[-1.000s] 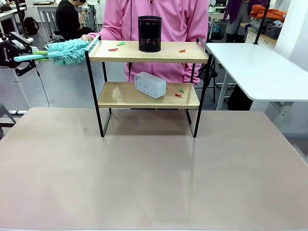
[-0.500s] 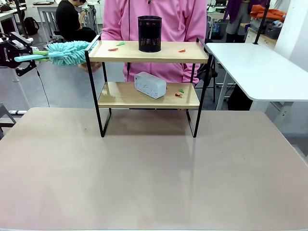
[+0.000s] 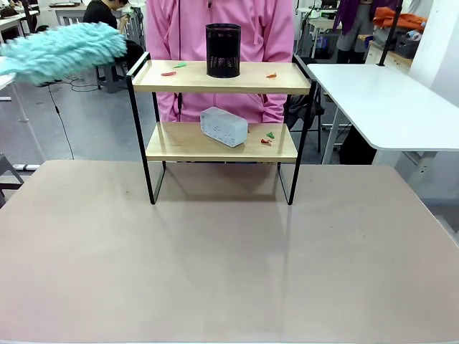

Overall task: Clean the shelf.
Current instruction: Pick up the Duster from the human.

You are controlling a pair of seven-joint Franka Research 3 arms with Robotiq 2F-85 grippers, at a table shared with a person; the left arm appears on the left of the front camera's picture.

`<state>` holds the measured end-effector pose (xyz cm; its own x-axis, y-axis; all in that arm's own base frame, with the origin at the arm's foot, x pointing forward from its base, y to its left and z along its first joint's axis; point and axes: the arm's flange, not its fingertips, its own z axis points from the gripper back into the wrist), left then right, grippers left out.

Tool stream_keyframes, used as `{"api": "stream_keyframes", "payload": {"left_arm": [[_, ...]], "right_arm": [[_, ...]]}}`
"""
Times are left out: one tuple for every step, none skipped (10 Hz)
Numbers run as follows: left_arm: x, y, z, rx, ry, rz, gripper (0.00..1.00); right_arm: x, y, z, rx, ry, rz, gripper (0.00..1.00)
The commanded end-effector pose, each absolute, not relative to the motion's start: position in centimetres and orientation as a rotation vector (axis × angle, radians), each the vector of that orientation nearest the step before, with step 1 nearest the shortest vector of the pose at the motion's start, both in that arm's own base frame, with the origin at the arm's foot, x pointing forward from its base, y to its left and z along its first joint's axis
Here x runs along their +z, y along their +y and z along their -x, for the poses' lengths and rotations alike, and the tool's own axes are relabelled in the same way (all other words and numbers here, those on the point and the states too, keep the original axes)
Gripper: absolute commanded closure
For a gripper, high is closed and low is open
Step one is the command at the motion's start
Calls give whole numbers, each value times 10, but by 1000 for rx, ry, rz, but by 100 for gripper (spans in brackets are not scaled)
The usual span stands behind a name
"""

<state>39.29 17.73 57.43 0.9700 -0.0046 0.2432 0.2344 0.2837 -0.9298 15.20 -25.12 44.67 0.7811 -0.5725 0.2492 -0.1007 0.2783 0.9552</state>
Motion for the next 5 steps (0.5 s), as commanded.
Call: {"api": "stream_keyframes", "payload": {"left_arm": [[560,199,-337,-320,-243,1281,100],[555,207,-314,-383,-239,1270,100],[551,213,-299,-435,-194,1236,100],[547,224,-288,-461,-176,1168,100],[546,230,-283,-486,-134,1152,100]], "right_arm": [[449,-251,-155,-326,-668,-1272,0],[449,-251,-155,-326,-668,-1272,0],[449,-251,-155,-326,-668,-1272,0],[449,-251,-155,-326,-668,-1272,0],[449,-251,-155,-326,-668,-1272,0]]}}
